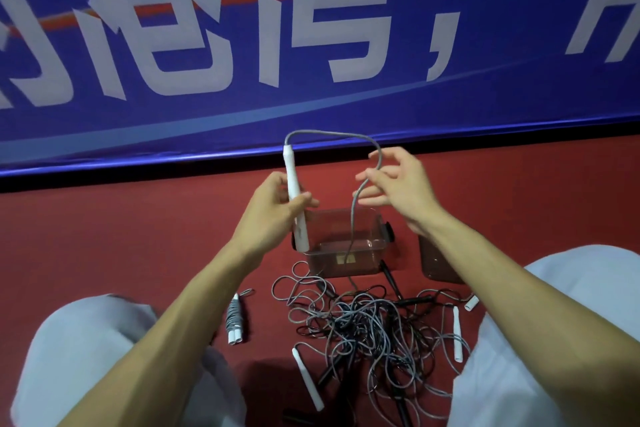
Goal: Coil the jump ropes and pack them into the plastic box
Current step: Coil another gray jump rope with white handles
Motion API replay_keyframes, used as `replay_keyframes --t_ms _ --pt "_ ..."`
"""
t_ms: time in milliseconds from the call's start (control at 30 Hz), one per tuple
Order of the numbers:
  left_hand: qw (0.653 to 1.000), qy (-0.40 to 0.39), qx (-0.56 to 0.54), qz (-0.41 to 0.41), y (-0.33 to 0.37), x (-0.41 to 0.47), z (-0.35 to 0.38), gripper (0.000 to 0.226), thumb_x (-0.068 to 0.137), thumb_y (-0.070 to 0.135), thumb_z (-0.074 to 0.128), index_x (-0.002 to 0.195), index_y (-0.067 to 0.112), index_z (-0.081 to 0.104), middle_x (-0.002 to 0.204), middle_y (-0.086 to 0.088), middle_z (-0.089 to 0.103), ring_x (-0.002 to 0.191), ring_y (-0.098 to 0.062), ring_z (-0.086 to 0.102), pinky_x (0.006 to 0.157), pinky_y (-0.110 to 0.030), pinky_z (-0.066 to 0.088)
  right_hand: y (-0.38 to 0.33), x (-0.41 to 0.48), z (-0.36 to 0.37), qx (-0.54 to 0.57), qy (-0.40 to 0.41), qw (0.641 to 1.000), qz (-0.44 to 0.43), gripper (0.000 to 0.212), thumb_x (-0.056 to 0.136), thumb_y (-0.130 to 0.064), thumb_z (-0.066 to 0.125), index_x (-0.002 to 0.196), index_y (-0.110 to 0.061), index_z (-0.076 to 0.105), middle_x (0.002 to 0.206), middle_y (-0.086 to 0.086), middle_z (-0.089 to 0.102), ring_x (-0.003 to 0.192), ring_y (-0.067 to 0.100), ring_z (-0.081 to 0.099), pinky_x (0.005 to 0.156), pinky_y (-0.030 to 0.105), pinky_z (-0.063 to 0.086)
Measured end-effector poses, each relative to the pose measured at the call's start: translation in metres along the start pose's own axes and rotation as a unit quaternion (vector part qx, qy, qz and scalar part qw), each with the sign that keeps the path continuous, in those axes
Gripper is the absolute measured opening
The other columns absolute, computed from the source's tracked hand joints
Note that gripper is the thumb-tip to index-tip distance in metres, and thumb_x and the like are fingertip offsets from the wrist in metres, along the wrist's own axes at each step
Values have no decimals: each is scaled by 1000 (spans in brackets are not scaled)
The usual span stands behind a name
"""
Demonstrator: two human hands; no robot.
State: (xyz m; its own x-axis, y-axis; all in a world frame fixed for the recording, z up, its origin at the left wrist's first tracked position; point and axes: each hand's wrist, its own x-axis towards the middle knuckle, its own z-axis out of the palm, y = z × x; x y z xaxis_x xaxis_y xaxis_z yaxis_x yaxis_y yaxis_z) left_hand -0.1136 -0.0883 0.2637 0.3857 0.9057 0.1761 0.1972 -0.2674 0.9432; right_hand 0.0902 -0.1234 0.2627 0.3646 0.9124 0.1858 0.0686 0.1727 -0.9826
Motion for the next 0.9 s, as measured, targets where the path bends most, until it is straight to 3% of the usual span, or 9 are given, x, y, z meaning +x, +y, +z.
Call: replay_keyframes --t_ms 133,200,267,367,533,600,700,767,900 --pt "997 -25 75 -1 -12 6 12 11 95 15 61 98 25 57 102 -7 73 94 -28 70 82 -46 57 -21 -2 -10 57 43 997 -25 13 96 3 52 106 -5 52 85 13 69 58 22 70 54 29 58" --pt "997 -41 70 3 -13 7 20 11 95 17 61 102 25 59 106 -7 71 94 -29 69 79 -45 58 -29 -5 -14 85 44 995 -20 11 96 2 53 106 -2 53 86 14 68 59 22 70 55 30 59" --pt "996 -71 49 19 -10 7 30 13 97 17 60 108 24 59 109 -6 70 97 -26 68 73 -34 56 -34 -7 -16 113 42 993 -3 8 97 2 52 104 0 54 86 16 67 60 22 71 57 31 59" --pt "986 -142 55 73 -5 5 46 16 96 13 59 112 18 59 108 -7 68 98 -19 65 80 -27 53 -35 -7 -18 191 40 980 35 6 97 3 50 97 -2 54 86 17 66 61 21 71 56 29 58" --pt "973 -143 130 124 -5 1 67 15 89 15 70 84 24 59 71 16 63 65 -2 58 66 -26 49 -28 -7 -26 201 40 977 61 20 95 4 53 115 4 57 87 18 66 60 20 71 55 27 58" --pt "984 -116 85 104 -4 -1 68 14 87 10 71 84 19 61 73 9 68 67 -4 65 64 -24 52 -24 -8 -24 157 44 984 68 27 95 5 52 123 4 53 87 17 66 58 18 70 58 25 59" --pt "994 -62 -81 27 3 -4 62 10 90 0 65 90 8 59 75 -6 72 68 -19 72 55 -23 52 -20 -11 -18 80 29 994 73 31 97 4 47 127 -2 50 90 15 66 62 20 67 59 27 60" --pt "985 -17 -174 -7 9 -4 54 8 91 -2 62 94 4 58 77 -13 71 70 -28 72 56 -27 54 -17 -14 -14 34 -6 995 90 31 98 1 47 129 -5 49 100 18 67 69 22 65 60 28 59" --pt "949 44 -307 -57 20 0 36 3 94 2 58 96 4 56 81 -12 70 74 -25 73 58 -31 57 -5 -15 -5 -115 -108 984 89 25 96 0 50 117 -6 63 106 11 70 83 17 67 74 28 58"
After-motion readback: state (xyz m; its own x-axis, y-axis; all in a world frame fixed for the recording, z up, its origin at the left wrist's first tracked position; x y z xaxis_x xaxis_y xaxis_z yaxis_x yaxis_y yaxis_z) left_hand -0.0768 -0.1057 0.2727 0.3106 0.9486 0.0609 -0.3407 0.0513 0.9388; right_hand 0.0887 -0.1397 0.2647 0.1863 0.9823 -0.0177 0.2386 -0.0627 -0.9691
